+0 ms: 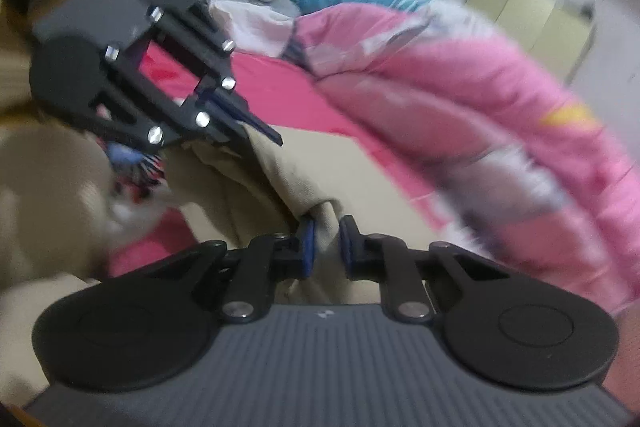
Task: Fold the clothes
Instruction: 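Lift the trouser edge with both grippers and fold it over the trousers, then open both grippers to release the folded khaki trousers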
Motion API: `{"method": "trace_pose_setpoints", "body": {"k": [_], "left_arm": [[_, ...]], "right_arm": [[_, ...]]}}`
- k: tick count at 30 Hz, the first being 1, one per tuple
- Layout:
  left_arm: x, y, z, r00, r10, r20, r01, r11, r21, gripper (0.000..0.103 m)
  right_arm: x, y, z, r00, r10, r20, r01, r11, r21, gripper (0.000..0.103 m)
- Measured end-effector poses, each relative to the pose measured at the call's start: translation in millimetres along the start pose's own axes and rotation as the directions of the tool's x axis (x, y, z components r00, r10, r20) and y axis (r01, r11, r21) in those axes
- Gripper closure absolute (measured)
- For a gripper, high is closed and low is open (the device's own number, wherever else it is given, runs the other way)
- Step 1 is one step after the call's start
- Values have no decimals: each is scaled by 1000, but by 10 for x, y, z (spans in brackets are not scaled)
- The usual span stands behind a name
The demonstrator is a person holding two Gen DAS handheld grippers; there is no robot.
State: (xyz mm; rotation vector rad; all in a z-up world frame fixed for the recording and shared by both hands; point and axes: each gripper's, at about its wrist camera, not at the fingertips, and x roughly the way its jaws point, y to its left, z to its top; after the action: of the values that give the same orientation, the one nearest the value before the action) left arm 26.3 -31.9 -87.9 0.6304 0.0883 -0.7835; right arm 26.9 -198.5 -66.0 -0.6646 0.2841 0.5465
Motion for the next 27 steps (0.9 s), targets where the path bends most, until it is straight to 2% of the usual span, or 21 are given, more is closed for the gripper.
{"method": "trace_pose_setpoints", "body": {"k": [3,5,7,8,11,13,15,18,21,23,26,27], "left_arm": [[22,-36,-7,1000,-4,-19,4,1000,27,98],[39,-89,-38,999,-2,-44,5,998,57,93],[47,-143,-65,997,21,-69,-15,996,93,86],[51,-164,-80,996,36,-82,-27,994,109,85],[38,-200,-130,989,97,-115,-80,986,145,87],[-22,-248,-110,981,162,-106,-141,973,184,93],[-80,-301,-100,972,219,-86,-195,954,227,93],[-52,-331,-196,971,209,-120,-180,960,216,92],[-11,-361,-310,973,184,-142,-155,968,198,93],[-41,-332,-307,975,176,-138,-152,973,173,93],[-71,-278,-332,978,162,-130,-144,981,133,93],[-76,-284,-343,979,161,-124,-145,981,133,93]], "right_arm": [[8,167,-23,993,-116,5,116,990,-84,92],[54,268,-58,980,-199,10,198,969,-148,92],[99,425,-74,962,-271,24,268,926,-265,92],[120,499,-82,952,-304,34,299,900,-319,93],[132,620,-122,935,-350,59,343,849,-402,93],[132,683,-157,926,-371,73,363,818,-447,94],[118,752,-143,915,-394,93,387,786,-483,97],[156,767,-135,916,-394,76,380,791,-480,97],[265,780,-225,945,-327,-15,277,824,-494,96],[208,738,-206,958,-285,-33,236,848,-474,95],[-95,427,-31,985,-165,-57,146,958,-248,71],[-206,282,17,991,-116,-59,107,984,-144,71]]}}
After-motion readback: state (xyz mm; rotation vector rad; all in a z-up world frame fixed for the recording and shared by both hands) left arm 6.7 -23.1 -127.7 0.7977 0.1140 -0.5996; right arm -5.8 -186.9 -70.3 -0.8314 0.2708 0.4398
